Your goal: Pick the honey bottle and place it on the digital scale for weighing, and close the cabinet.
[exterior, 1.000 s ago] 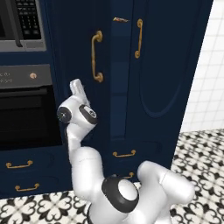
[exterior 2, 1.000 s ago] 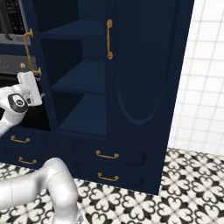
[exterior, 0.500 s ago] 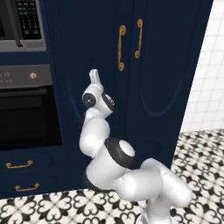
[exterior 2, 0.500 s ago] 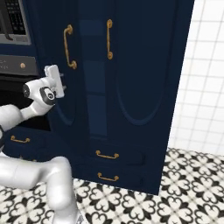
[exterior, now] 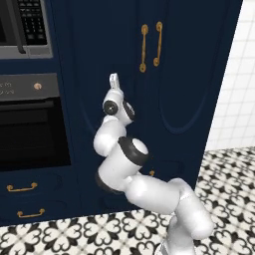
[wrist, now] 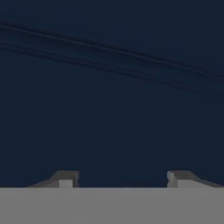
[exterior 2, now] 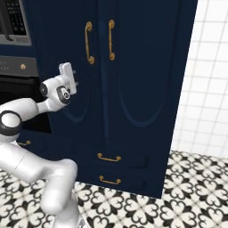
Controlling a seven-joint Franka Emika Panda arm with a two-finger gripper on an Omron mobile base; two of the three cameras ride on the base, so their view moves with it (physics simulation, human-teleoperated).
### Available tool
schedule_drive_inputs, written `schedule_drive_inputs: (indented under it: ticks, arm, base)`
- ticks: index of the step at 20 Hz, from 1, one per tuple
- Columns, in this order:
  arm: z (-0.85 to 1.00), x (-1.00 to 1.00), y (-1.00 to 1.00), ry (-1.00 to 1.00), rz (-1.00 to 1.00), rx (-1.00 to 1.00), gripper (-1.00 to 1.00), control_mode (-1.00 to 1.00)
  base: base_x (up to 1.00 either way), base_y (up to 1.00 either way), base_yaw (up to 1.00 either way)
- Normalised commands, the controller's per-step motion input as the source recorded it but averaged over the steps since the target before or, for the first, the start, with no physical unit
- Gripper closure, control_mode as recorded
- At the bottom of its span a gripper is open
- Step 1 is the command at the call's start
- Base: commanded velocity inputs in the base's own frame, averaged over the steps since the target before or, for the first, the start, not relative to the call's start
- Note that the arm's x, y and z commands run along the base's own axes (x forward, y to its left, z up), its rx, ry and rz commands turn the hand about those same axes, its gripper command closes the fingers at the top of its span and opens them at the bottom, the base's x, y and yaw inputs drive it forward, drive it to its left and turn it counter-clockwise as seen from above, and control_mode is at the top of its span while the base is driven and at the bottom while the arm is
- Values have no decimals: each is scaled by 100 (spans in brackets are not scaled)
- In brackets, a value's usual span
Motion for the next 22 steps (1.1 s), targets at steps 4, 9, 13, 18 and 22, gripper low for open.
schedule_drive_inputs:
  ticks: [4, 9, 13, 18, 22]
  arm:
    - [0, 94, -39, 0, 0, 6, -100, -100]
    - [0, 81, -31, 0, 0, 4, -100, -100]
    - [0, 84, -27, 0, 0, 3, -100, -100]
    - [5, 16, -27, 0, 0, 4, -100, -100]
    - [31, -3, -37, 0, 0, 8, -100, -100]
  base:
    - [0, 0, 0]
    - [0, 0, 0]
    - [0, 0, 0]
    - [0, 0, 0]
    - [0, 0, 0]
